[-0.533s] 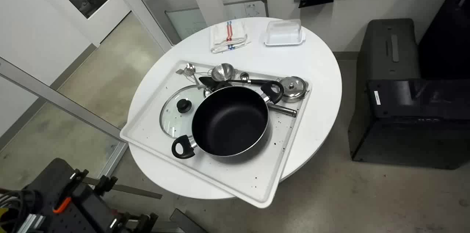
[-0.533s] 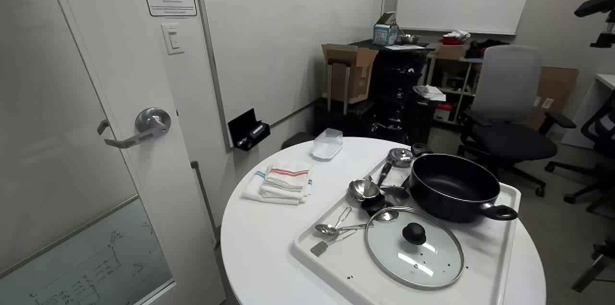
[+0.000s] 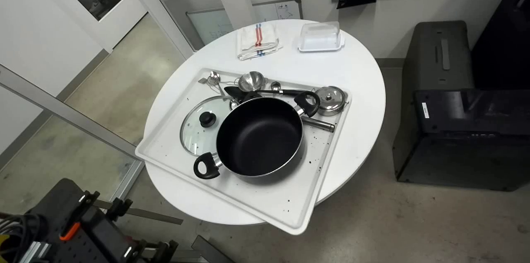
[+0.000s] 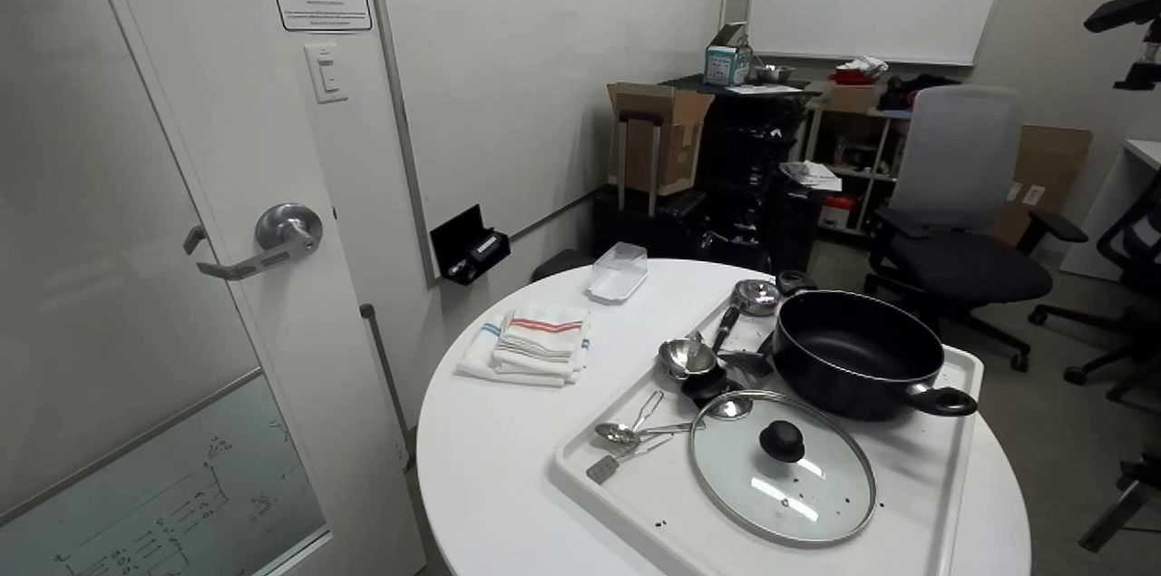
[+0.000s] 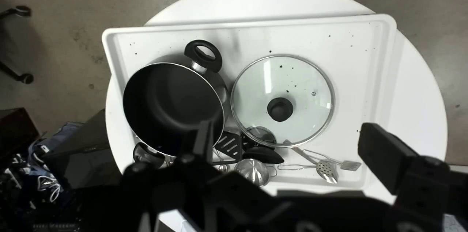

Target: Put the glass lid on the black pot.

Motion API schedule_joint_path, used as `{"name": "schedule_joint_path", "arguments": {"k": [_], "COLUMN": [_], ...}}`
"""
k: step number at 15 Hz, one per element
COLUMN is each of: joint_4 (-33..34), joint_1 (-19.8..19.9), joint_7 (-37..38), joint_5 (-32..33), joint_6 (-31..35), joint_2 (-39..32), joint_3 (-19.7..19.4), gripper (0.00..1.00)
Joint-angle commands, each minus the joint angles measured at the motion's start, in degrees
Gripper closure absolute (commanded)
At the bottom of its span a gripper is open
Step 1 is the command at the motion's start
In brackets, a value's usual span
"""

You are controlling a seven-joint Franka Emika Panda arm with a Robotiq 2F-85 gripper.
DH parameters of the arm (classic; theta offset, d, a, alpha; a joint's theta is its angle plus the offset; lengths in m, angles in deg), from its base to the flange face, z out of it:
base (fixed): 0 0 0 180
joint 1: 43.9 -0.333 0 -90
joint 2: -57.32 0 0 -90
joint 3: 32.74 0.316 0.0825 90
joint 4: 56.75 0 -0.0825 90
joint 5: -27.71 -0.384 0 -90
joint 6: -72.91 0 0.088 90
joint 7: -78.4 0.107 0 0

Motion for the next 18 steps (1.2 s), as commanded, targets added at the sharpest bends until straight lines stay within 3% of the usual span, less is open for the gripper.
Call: {"name": "schedule_joint_path", "arguments": {"k": [1,9,18], "joint_4": [0.1,1.7,9.0], "joint_1": [-1.0,-0.8,-1.0], "joint_7": [0.6,-1.6,-10.2], "joint_5": [0.8,0.9,1.9], "joint_6": [-0.2,0.4,0.2], "joint_2": [-0.2,-4.2,-21.7], "joint_3": [-1.0,-2.0,-5.9], "gripper": [0.00,0.00,0.00]}}
